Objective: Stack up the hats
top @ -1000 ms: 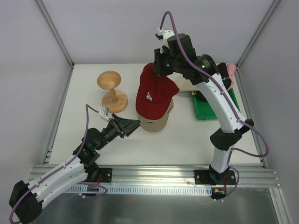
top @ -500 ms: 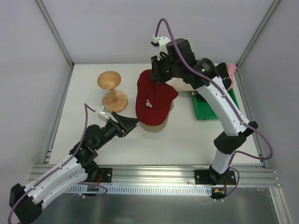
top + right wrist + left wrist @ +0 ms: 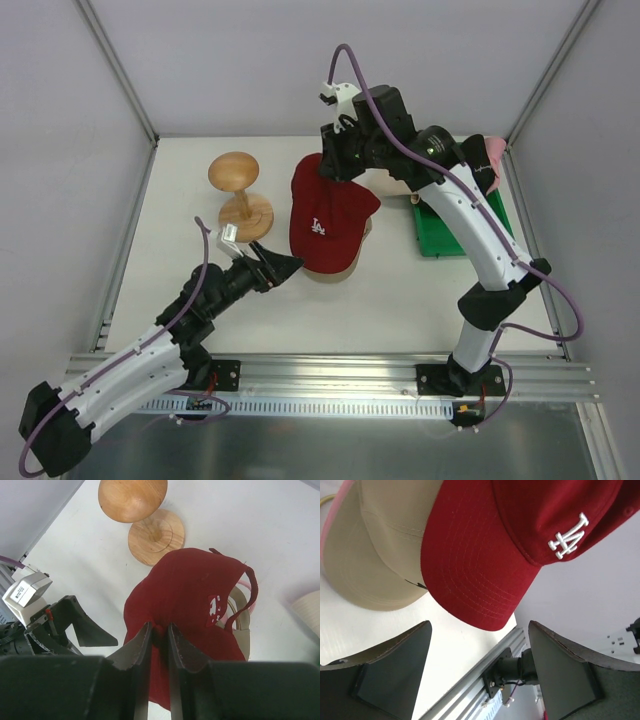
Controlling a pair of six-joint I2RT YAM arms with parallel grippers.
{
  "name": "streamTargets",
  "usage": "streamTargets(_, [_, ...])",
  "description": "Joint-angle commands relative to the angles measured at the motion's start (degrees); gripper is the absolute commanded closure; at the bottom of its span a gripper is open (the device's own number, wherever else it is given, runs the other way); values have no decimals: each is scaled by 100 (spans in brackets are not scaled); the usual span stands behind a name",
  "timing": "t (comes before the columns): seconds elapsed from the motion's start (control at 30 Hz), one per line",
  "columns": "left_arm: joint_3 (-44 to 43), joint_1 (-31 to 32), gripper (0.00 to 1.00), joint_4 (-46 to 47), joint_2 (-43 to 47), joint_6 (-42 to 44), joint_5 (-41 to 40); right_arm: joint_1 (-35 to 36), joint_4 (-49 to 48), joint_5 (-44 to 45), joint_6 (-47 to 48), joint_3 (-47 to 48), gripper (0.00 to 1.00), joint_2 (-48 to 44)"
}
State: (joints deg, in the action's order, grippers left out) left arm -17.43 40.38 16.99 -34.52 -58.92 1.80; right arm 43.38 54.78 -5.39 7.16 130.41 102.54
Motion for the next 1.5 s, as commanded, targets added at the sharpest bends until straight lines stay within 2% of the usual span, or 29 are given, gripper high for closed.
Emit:
streamTargets(0.0, [310, -144, 21, 1250, -238, 381, 478, 13, -214, -173, 93, 28, 94, -147])
streamTargets(0.07, [503, -250, 17, 1726, -519, 302, 654, 22, -214, -199, 67, -15, 94, -173])
streamTargets(0.13, [591, -337, 18, 2235, -783, 267, 874, 22, -249, -199, 32, -68, 95, -217])
streamTargets(0.47, [820, -689, 18, 3257, -1074, 170, 1278, 22, -583, -419, -153, -586, 97, -524])
streamTargets(0.73, [829, -733, 20, 3530, -1382, 144, 1507, 22, -741, -428, -206, -894, 98, -595])
streamTargets(1.07, [1066, -760, 23, 3249, -1241, 240, 1235, 22, -794, -428, -259, -947, 98, -630])
streamTargets(1.27, [1040, -795, 23, 3451, -1539, 380, 1358, 13, -794, -428, -285, -947, 98, -630])
streamTargets(1.47, [1137, -883, 25, 4108, -1864, 232, 1489, 30, -803, -446, -285, -1017, 98, -630])
